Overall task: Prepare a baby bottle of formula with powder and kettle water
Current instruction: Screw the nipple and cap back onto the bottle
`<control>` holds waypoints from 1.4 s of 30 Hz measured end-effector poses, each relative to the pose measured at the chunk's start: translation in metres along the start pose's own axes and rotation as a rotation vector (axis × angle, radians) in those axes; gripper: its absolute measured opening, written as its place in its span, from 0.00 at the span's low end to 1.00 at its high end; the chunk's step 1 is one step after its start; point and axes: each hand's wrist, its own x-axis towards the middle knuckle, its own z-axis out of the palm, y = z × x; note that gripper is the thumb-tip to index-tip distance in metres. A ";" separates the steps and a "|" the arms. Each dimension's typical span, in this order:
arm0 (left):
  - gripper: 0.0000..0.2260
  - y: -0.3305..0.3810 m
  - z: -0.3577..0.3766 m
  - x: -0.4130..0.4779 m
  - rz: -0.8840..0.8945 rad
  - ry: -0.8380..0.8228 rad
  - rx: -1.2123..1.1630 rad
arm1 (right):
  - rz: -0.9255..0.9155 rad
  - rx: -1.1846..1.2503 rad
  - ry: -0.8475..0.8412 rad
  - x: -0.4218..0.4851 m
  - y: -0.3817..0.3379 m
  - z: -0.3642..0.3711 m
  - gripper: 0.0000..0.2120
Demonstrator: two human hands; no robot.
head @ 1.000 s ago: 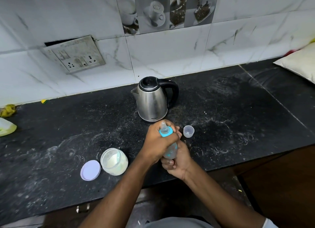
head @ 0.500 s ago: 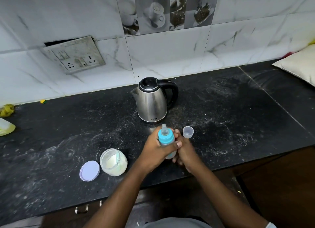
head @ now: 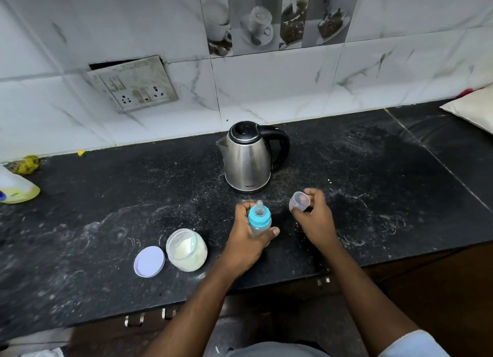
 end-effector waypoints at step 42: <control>0.46 0.036 0.000 -0.031 0.137 -0.060 -0.224 | -0.302 -0.728 -0.661 -0.041 -0.196 -0.042 0.12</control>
